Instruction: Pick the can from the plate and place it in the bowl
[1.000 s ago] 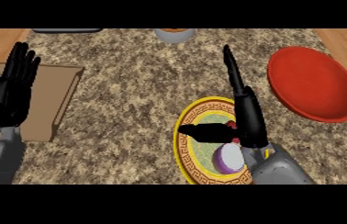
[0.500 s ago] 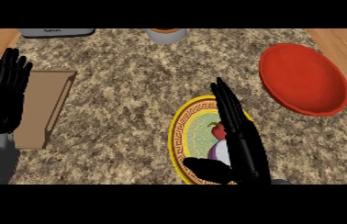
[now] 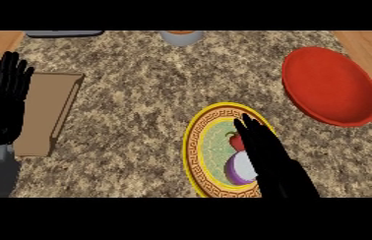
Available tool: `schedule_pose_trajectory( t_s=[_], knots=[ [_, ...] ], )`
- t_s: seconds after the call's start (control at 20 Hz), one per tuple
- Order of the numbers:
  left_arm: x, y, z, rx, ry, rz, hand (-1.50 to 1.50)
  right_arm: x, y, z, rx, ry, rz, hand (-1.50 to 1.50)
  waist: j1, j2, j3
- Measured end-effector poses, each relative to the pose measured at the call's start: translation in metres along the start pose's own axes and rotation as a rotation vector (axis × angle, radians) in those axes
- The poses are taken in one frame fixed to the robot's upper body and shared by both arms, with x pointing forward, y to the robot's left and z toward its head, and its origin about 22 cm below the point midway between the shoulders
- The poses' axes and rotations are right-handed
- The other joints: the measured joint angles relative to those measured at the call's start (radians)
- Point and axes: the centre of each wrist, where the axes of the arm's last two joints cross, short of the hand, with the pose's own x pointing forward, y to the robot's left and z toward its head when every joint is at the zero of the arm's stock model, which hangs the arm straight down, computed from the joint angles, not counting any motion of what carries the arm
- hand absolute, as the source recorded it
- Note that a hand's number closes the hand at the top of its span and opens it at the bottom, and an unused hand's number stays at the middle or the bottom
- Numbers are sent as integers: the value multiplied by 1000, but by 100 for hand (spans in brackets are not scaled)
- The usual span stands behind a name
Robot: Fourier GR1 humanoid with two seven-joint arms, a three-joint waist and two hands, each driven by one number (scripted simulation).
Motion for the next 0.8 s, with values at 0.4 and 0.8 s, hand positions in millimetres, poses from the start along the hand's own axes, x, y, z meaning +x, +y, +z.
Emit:
schedule_pose_trajectory(
  t_s=[0.4,0.8],
  knots=[
    [7,-4,-5,-30,-13,14,0,8,-20,25,140,43,106,-150,24,13,2],
    [11,-18,-4,-46,-22,23,0,10,-24,22,175,76,120,-150,42,19,6]
  ],
)
